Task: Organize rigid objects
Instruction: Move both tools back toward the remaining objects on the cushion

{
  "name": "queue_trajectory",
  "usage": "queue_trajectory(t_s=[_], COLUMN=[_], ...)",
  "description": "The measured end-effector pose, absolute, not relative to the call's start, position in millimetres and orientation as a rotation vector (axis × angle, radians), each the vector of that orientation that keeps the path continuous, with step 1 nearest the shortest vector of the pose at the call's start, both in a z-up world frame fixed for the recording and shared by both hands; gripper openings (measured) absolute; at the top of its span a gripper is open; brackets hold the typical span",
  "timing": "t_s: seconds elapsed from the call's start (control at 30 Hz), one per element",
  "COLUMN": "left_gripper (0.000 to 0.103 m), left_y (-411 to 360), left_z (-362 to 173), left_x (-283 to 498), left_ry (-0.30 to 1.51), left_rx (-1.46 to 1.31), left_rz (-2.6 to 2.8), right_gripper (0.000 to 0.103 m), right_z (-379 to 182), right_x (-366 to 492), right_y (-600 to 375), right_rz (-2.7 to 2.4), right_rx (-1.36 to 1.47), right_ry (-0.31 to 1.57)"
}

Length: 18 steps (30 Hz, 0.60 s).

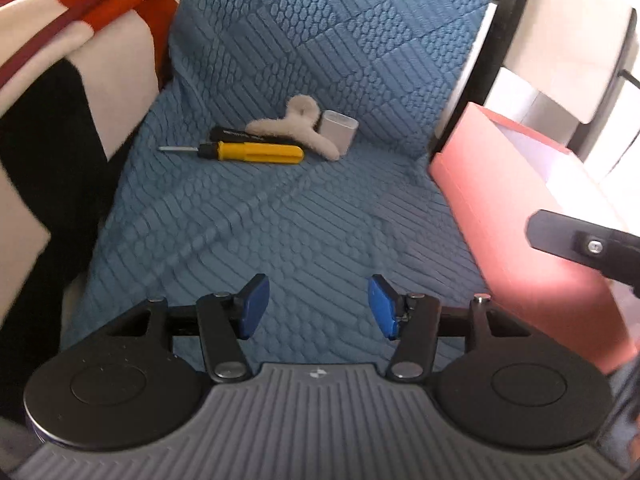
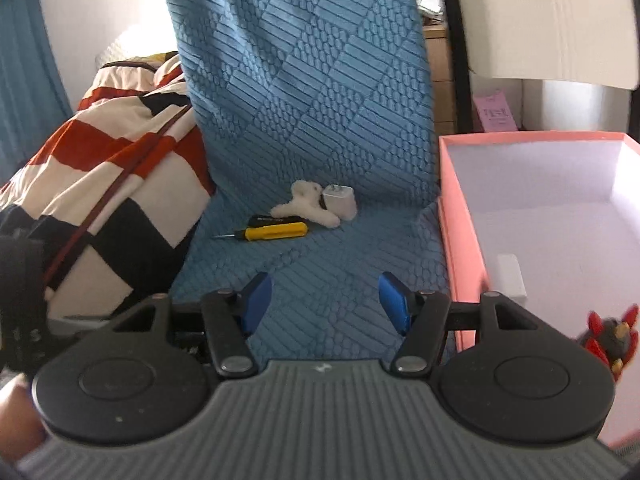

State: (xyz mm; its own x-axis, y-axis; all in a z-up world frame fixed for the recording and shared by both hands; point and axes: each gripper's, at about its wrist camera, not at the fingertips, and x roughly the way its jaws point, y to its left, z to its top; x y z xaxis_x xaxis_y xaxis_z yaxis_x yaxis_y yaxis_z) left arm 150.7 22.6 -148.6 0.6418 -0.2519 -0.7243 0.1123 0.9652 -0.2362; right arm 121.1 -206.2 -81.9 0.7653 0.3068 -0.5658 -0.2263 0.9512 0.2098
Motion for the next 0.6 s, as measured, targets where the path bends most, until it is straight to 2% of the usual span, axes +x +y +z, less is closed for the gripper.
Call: queue_trajectory(t_s=[0.1,0.23,0.6], left_gripper=[0.061,0.067,0.068], left_y=[25,24,42], left_z=[-151,-155,-165], left_x=[167,190,248], left_ry=[0.868,0.897,0.961], left_rx=[-0.146,-0.066,0.030], left_rz=[-0.227,-0.256,-0.235], right_gripper=[0.062,0.062,0.062], right_z=[-80,-78,-83], right_x=[132,155,224], right_y=[-197,-188,-169], right_rz=[0.307,0.347,0.414], right_rx=[0.060,0.028,-0.033], right_ry=[0.616,0.616,0.615])
